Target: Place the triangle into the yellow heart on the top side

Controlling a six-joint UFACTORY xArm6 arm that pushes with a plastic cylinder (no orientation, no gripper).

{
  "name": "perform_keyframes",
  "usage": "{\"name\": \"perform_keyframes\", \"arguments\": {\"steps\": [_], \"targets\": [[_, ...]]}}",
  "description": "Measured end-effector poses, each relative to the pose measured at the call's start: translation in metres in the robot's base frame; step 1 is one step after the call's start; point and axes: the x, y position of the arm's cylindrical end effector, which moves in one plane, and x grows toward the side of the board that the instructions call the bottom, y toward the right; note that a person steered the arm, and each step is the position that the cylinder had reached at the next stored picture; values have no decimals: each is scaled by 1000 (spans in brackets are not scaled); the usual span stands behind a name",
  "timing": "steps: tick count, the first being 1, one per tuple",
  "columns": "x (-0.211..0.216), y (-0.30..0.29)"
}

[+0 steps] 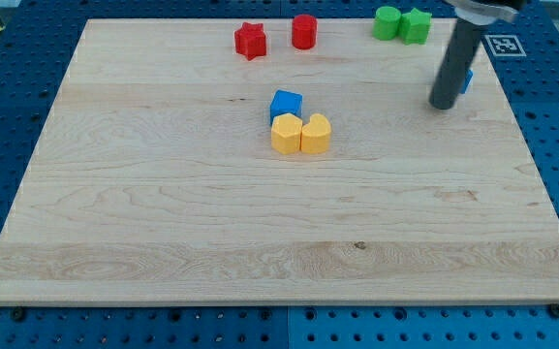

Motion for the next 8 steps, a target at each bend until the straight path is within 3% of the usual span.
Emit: {"name": "perform_keyframes", "arguments": {"steps": [1, 3, 4, 5, 7, 8], "targets": [[5, 32], [-43, 81], [-77, 52], [-68, 16], [-33, 24], [-33, -11]]}}
